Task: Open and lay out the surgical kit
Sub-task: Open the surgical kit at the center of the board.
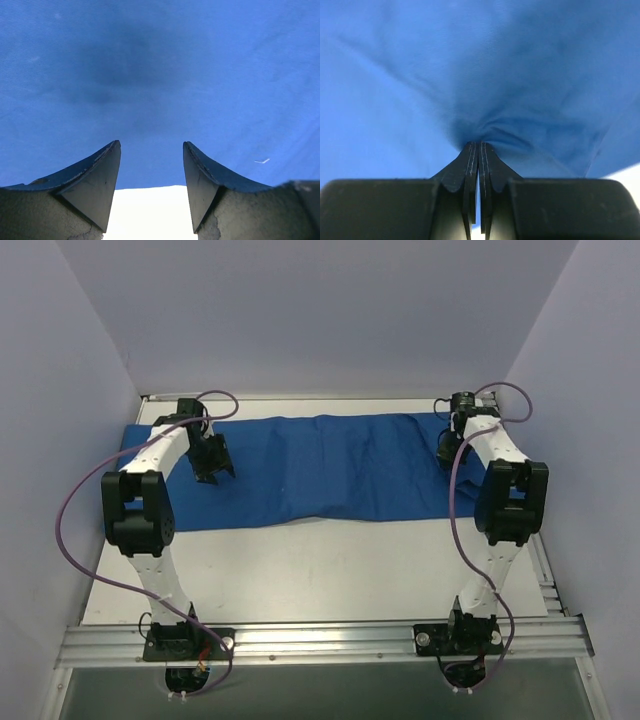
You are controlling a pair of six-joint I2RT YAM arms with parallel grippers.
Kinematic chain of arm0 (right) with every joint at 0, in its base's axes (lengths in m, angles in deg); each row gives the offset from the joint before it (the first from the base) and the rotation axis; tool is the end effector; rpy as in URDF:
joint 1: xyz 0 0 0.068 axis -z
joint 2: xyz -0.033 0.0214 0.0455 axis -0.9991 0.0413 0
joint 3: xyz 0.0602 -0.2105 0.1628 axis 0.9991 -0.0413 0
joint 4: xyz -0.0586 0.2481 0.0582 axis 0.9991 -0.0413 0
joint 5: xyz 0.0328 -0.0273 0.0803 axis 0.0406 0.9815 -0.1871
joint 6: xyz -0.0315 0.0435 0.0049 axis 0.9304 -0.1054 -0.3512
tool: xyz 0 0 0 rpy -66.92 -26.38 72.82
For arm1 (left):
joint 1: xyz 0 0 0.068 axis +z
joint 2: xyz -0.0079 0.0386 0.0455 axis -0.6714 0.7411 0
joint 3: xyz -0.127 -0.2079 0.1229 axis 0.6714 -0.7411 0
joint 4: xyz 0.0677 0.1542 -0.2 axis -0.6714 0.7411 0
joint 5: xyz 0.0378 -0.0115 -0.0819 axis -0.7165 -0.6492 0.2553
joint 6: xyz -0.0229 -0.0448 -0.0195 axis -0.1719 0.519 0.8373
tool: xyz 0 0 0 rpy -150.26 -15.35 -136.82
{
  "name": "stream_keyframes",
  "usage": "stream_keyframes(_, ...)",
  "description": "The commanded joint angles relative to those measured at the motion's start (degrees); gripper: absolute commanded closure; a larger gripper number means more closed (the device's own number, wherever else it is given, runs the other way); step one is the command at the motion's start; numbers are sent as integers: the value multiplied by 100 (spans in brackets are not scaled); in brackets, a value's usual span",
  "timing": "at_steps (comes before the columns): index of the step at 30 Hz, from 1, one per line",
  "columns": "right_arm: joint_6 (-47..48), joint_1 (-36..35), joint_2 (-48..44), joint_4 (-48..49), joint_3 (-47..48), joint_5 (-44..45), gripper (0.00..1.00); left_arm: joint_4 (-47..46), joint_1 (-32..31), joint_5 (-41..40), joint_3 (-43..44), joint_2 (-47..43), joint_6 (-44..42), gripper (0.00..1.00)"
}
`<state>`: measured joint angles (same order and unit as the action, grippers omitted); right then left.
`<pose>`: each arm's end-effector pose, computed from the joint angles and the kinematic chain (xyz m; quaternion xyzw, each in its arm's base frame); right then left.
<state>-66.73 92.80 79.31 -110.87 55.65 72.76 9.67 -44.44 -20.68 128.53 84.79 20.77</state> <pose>0.4499 -0.0431 0.2126 0.2726 0.9143 0.0258 0.2985 0.4061 -0.0218 0.2161 -0.1541 0.9706 -0.1133 0.1464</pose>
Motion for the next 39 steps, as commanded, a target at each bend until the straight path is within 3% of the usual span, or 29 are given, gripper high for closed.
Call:
stream_keyframes(1,-196,-157,-1085,-411,-460,-273,100,-26,77,87,-32,-144,-53,38)
stream_keyframes(3,-29,-95,-1270,-411,-444,-178,100,-44,77,122,-76,-126,-27,38)
stream_keyframes(5,156,53,-1096,-402,-182,-281,80,-35,68,157,-76,-91,-9,38)
stream_keyframes(6,191,98,-982,-437,2,-309,61,-17,77,166,-42,-82,-1,38)
stream_keyframes(9,218,107,-577,-657,829,-388,45,71,77,131,55,-117,-27,38)
stream_keyframes(14,-98,90,-408,-1139,1077,-424,41,194,77,79,152,-187,-80,38)
stream_keyframes(22,-459,361,-1270,-1017,-714,-555,37,159,77,158,135,-205,-53,38)
stream_keyframes(25,-284,528,-1481,-868,-935,-468,32,158,77,166,82,-196,-62,38)
stream_keyframes(29,-91,661,-1315,-807,-927,-397,41,167,77,210,64,-188,-71,38)
stream_keyframes(39,252,652,-989,-280,-998,-739,47,317,77,131,170,-240,-106,38)
